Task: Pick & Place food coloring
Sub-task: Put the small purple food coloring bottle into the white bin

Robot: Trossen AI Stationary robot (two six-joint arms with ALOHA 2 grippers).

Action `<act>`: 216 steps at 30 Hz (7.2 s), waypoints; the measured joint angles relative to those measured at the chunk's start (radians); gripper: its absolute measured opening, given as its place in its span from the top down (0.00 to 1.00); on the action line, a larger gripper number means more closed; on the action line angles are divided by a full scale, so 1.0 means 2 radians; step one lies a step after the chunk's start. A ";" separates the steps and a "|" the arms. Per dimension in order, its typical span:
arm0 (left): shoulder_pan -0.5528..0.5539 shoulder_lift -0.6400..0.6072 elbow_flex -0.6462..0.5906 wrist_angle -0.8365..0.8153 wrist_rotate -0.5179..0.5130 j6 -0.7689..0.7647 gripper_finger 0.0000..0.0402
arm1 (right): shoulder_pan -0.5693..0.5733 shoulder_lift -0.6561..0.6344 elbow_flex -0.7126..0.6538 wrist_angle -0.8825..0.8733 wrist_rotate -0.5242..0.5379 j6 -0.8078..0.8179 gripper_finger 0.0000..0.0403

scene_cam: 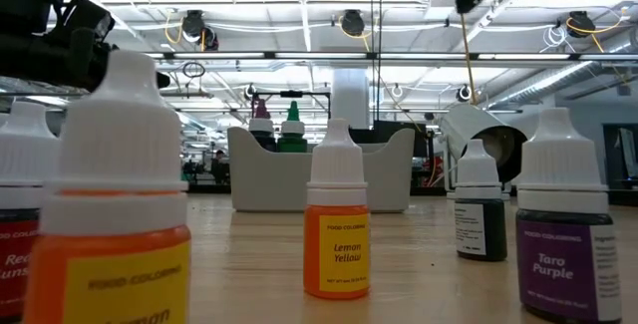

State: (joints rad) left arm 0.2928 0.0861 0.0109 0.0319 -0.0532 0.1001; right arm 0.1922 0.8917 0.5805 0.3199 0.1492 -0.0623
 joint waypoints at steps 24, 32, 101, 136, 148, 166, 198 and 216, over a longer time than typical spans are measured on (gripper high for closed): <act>0.000 0.000 0.000 -0.002 0.000 -0.015 0.86 | 0.003 -0.297 -0.235 0.028 0.064 0.034 1.00; 0.000 0.000 0.000 -0.003 0.000 -0.015 0.86 | 0.002 -0.346 -0.279 0.032 0.077 0.023 1.00; -0.587 0.907 0.747 -0.538 -0.012 -0.567 0.45 | -0.004 -0.344 -0.283 -0.014 0.040 -0.014 1.00; -0.590 0.933 0.689 -0.447 0.000 -0.553 0.43 | -0.004 -0.344 -0.283 -0.013 0.040 -0.016 1.00; -0.589 0.933 0.689 -0.443 0.000 -0.554 0.43 | -0.004 -0.344 -0.283 -0.013 0.040 -0.016 1.00; -0.589 0.933 0.689 -0.443 0.001 -0.554 0.63 | -0.004 -0.344 -0.283 -0.013 0.040 -0.016 1.00; -0.486 0.921 0.880 -0.645 -0.004 -0.388 0.87 | -0.004 -0.344 -0.283 -0.013 0.040 -0.014 1.00; -0.240 0.943 1.006 -0.617 -0.050 -0.092 0.86 | -0.004 -0.344 -0.283 -0.013 0.042 -0.027 1.00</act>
State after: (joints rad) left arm -0.1871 1.9719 2.0228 -1.2026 -0.1533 -0.0838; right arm 0.1841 0.2039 0.0151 0.2939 0.2337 -0.1169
